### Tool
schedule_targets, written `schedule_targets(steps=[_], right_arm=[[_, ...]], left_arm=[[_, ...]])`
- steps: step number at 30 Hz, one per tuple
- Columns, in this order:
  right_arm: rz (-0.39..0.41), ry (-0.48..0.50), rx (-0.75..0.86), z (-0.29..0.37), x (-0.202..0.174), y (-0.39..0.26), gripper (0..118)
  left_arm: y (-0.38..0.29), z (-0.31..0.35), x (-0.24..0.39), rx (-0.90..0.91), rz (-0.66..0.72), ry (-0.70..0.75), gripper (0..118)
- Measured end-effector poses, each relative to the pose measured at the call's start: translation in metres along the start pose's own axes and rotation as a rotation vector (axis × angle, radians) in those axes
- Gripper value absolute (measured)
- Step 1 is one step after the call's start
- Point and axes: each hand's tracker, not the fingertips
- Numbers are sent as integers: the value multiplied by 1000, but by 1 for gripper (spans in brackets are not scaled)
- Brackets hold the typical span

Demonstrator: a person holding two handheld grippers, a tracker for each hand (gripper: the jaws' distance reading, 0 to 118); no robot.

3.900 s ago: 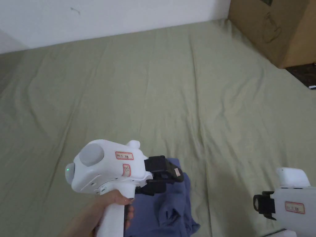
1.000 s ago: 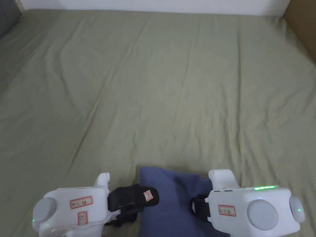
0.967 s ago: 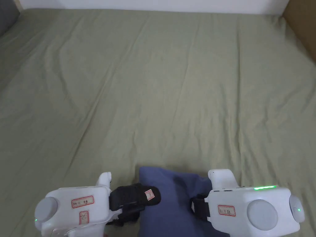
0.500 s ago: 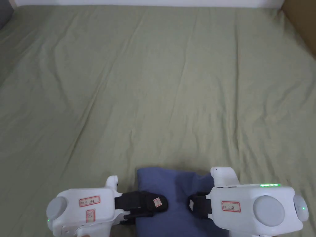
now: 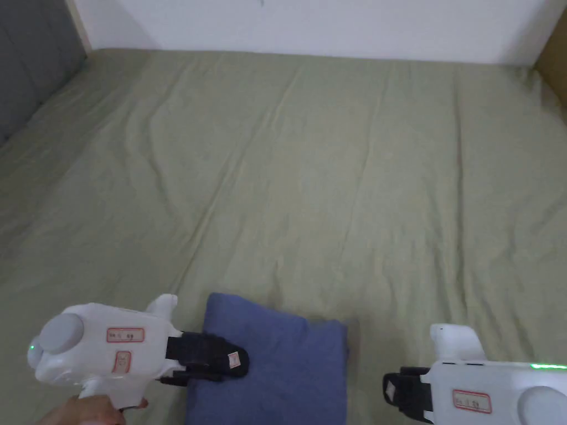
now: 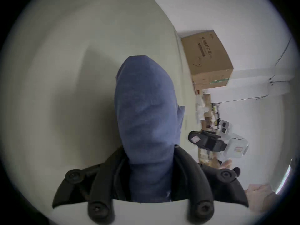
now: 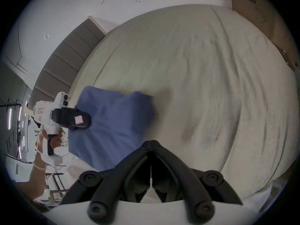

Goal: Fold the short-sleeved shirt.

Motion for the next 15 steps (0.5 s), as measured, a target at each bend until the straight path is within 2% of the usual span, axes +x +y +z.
schedule_targets(steps=[6, 11, 15], right_arm=[[-25, -28, -11, -8, -8, -1, 0], [-13, -52, -57, -27, -28, -1, 0], [15, -47, -93, -45, -49, 1, 0]], left_arm=[[37, 103, -47, 1, -55, 322, 30], [72, 171, -90, -22, -82, 678, 30], [91, 203, -105, -65, -192, 1006, 33]])
